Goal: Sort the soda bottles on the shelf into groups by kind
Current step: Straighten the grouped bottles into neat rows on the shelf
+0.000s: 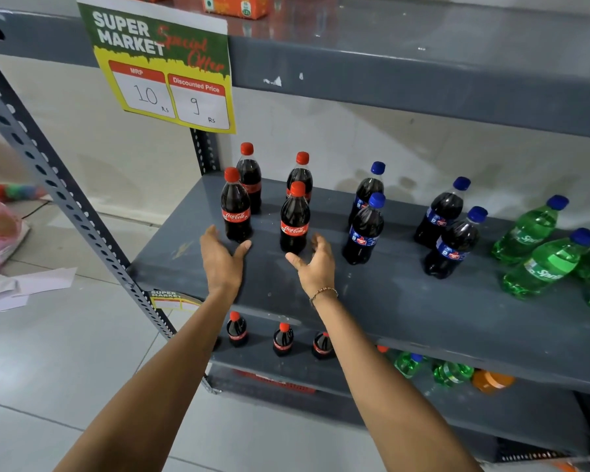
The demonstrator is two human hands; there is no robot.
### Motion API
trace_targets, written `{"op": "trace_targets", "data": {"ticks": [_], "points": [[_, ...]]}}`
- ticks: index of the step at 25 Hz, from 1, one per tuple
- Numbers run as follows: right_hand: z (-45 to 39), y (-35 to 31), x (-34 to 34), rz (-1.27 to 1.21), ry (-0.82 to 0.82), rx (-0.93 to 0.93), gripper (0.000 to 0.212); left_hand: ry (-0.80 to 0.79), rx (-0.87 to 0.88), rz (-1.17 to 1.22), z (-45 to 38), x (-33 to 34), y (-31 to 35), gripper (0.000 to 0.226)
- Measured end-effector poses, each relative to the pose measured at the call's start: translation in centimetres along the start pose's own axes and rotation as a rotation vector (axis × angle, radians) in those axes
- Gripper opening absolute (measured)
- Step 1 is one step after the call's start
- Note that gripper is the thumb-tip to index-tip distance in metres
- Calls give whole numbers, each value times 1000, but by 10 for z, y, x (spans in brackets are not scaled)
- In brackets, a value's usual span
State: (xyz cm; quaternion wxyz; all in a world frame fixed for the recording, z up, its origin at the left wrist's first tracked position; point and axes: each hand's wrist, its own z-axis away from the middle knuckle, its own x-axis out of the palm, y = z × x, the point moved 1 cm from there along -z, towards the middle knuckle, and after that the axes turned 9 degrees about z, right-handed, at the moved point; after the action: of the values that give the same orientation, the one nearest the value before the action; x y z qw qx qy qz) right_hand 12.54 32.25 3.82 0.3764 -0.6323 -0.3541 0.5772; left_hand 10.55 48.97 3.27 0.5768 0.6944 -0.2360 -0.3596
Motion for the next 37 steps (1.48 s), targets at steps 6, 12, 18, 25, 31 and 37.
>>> {"op": "trace_targets", "data": {"ticks": [6, 12, 18, 25, 31, 37], "points": [[9, 44, -72, -365, 395, 296, 35, -327, 16, 5, 35, 35, 14, 60], [-15, 45, -99, -61, 46, 94, 66, -364, 119, -187, 29, 66, 19, 59], [-16, 40, -97, -41, 76, 120, 53, -339, 155, -162, 29, 66, 16, 49], [-13, 50, -106, -91, -8, 88, 63, -107, 9, 41, 79, 66, 18, 30], [9, 107, -175, -272, 514, 292, 39, -524, 14, 31, 114, 127, 40, 52], [-21, 118, -222, -46, 205, 244, 62, -366, 84, -143, 110, 168, 53, 56]]}}
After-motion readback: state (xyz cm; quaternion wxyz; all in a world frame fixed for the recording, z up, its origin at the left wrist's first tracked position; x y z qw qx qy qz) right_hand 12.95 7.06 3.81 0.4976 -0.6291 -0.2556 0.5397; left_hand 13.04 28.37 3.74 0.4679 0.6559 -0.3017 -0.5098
